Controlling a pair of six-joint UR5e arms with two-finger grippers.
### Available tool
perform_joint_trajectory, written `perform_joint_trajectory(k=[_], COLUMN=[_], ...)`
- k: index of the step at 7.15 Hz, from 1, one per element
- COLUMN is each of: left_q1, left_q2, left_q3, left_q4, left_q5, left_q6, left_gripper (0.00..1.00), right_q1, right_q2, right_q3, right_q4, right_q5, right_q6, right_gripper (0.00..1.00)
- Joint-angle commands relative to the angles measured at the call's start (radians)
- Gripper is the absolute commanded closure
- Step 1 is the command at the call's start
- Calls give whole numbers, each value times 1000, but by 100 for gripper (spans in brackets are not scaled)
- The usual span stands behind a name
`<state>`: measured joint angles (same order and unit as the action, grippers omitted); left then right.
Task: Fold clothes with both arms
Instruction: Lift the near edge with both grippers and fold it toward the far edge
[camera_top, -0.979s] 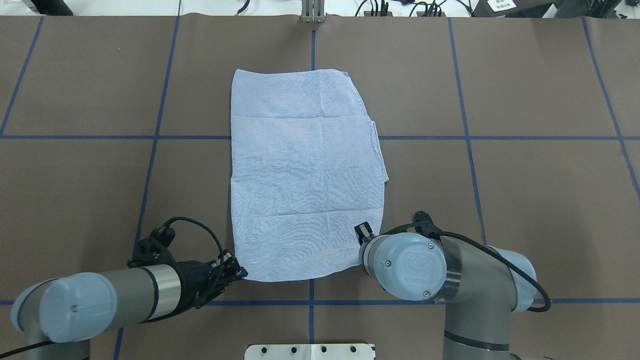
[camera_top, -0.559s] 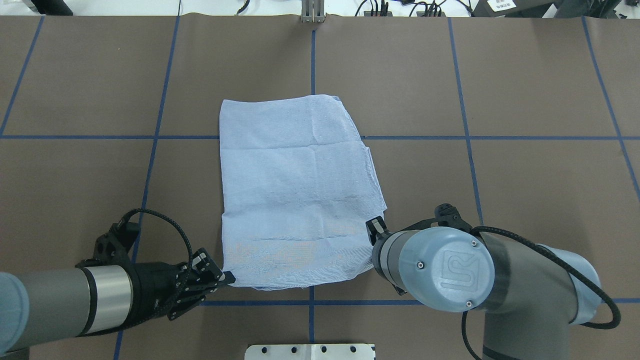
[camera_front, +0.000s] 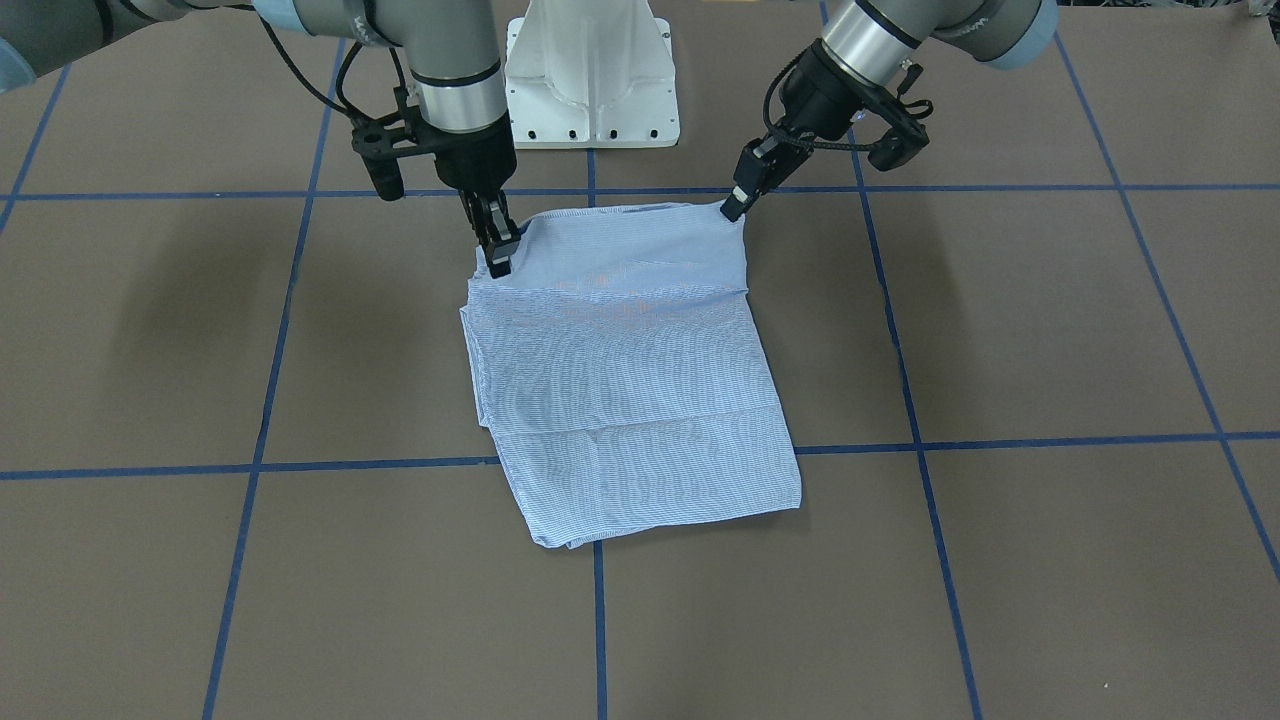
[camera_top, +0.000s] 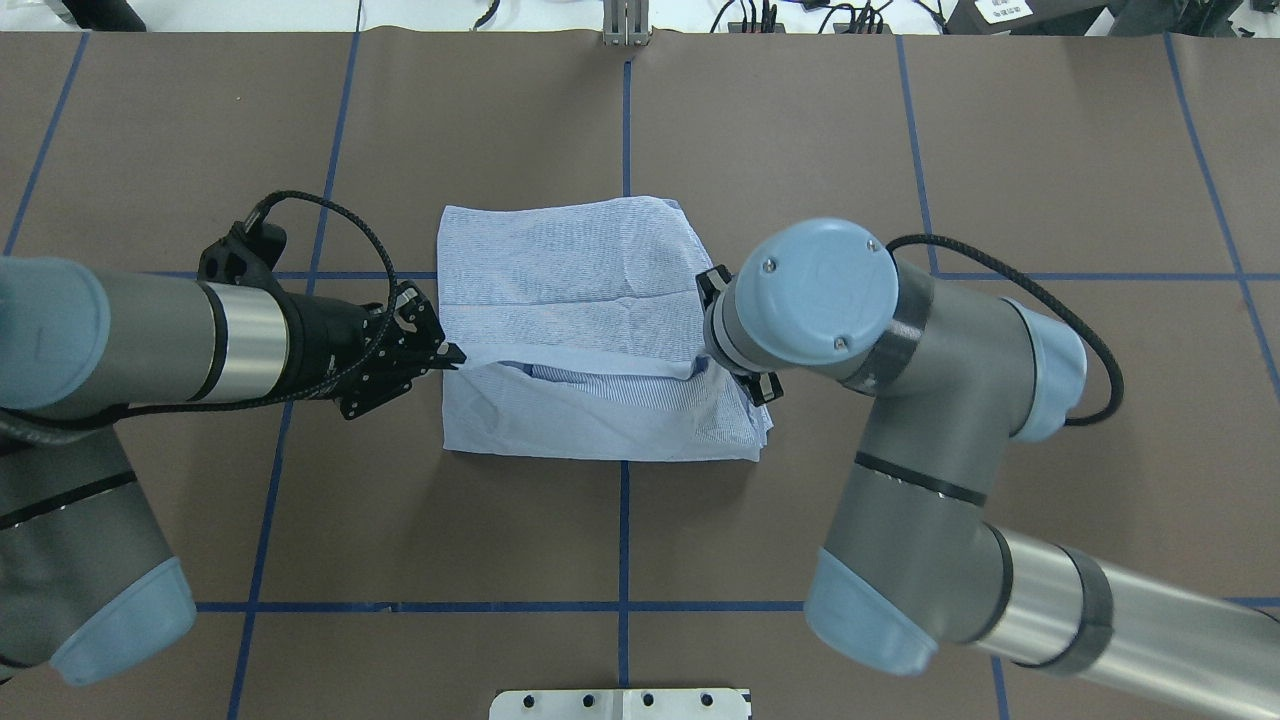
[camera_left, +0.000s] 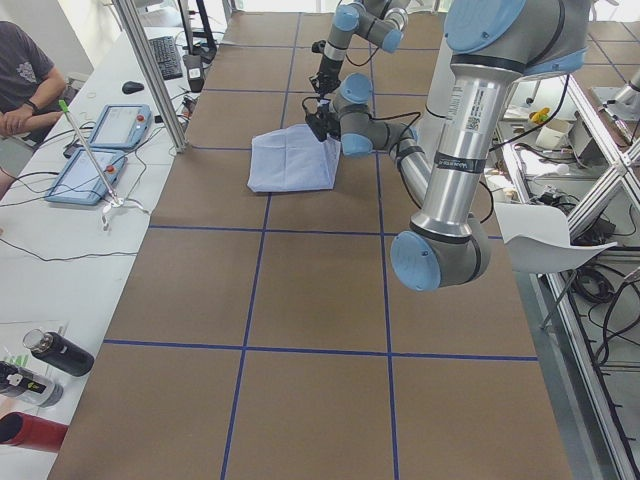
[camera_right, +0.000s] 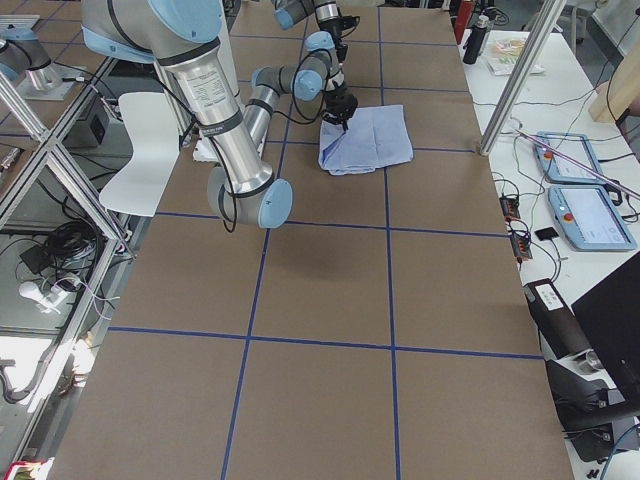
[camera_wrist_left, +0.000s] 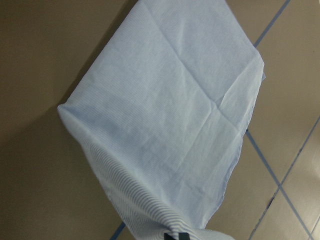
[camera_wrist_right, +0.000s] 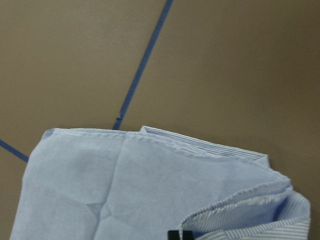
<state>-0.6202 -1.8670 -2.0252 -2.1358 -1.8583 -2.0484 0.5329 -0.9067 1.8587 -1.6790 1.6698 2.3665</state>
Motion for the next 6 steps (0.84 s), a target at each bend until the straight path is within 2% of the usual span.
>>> perform_joint_trajectory(k=[1, 4, 6], left_q1=[-79, -140, -145], left_q2=[-79, -165, -208], left_q3=[150, 369, 568], left_q4=[-4, -80, -252], left_q5=[-13, -10, -1], left_q6=[83, 142, 162], left_gripper=[100, 100, 100], right_q1=[80, 136, 151], right_q2=[130, 268, 287], right_q3=[-221, -523, -631], right_q4=[70, 194, 283], right_q5=[36, 88, 112], right_q6=[-33, -119, -154], right_gripper=[100, 100, 100])
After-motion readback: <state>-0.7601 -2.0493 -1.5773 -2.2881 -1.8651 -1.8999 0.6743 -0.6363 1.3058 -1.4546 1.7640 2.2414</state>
